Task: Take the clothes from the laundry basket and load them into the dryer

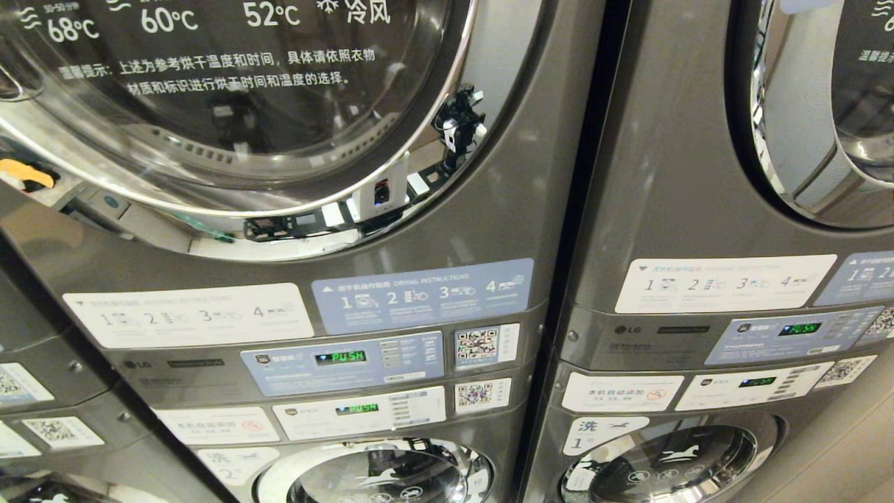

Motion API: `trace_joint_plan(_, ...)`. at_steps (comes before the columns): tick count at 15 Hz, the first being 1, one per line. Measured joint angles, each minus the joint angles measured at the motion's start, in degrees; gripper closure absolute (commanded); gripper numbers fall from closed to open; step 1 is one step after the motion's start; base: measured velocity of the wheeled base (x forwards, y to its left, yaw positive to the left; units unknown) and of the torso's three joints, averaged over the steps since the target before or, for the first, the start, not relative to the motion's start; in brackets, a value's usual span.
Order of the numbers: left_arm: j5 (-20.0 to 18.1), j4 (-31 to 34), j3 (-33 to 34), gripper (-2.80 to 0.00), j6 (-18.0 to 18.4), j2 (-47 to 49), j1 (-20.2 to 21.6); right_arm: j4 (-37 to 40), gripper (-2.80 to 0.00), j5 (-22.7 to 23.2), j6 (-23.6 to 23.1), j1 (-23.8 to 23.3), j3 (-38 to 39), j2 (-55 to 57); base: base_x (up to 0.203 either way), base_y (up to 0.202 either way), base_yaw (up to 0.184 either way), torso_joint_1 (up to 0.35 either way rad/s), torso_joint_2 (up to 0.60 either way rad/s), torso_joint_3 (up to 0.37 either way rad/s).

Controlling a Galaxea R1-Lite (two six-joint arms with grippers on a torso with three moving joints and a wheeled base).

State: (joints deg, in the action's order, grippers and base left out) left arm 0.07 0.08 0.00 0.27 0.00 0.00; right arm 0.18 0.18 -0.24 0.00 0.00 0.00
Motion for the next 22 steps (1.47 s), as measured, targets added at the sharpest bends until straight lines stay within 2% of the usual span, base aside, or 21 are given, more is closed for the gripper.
trace_joint_plan(22, 0.0, 0.0, 0.0, 0.0, 0.0, 0.0, 0.0, 0.0, 0.0, 0.0, 0.0, 0.0, 0.0, 0.0, 0.0, 0.0, 0.0, 0.0, 0.0, 0.0)
